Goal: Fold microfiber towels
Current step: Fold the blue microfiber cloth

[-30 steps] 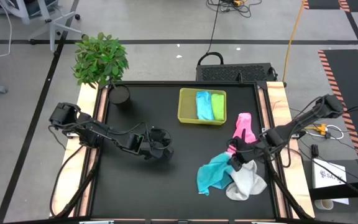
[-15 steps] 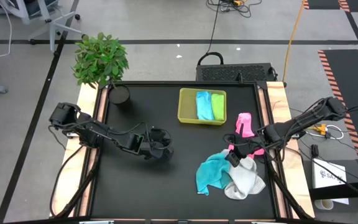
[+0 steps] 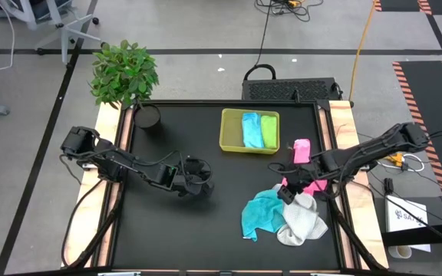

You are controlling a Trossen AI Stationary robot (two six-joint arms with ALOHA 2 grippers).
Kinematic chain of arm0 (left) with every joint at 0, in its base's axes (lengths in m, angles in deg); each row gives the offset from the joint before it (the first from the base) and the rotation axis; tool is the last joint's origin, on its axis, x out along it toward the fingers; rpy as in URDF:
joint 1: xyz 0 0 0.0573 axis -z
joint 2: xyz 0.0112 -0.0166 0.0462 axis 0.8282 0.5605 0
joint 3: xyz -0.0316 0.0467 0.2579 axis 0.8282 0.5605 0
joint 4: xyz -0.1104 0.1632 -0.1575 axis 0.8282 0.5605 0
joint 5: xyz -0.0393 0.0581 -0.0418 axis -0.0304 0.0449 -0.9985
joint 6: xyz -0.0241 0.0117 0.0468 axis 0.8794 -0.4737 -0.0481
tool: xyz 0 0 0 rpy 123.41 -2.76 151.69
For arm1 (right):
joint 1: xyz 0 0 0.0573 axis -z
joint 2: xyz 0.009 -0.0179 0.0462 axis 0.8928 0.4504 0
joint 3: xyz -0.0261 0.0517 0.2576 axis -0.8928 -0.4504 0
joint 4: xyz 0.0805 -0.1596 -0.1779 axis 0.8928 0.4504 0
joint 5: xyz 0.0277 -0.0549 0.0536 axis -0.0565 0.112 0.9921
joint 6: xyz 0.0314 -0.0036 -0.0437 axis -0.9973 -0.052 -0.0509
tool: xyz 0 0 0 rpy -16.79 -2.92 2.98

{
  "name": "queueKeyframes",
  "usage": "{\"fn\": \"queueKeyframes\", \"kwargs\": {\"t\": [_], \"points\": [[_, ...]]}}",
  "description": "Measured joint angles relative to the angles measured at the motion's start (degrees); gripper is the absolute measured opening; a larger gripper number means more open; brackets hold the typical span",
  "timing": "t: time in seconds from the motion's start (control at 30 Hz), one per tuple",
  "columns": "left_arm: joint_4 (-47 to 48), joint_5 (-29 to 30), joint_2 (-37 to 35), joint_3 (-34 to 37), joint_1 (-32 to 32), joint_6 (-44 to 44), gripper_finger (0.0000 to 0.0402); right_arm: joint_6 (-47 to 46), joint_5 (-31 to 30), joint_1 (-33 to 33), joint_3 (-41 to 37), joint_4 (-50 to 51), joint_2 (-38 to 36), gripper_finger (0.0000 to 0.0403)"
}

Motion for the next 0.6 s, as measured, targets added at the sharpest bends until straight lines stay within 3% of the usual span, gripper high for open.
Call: {"fn": "queueKeyframes", "kwargs": {"t": [0.13, 0.4, 0.6], "points": [[0.52, 0.0, 0.0, 0.0, 0.0, 0.12, 0.0035, 0.58, 2.56, 0.0, 0.02, -0.07, 3.24, 0.0109], [0.78, 0.0, 0.0, 0.0, 0.0, 0.24, 0.0035, 3.6, 2.35, 0.57, 0.02, -5.12, 7.8, 0.0109], [0.76, -0.02, 0.02, 0.0, 0.0, 0.11, 0.0035, 5.11, 2.43, 0.9, 0.02, -3.25, 10.18, 0.0109]]}}
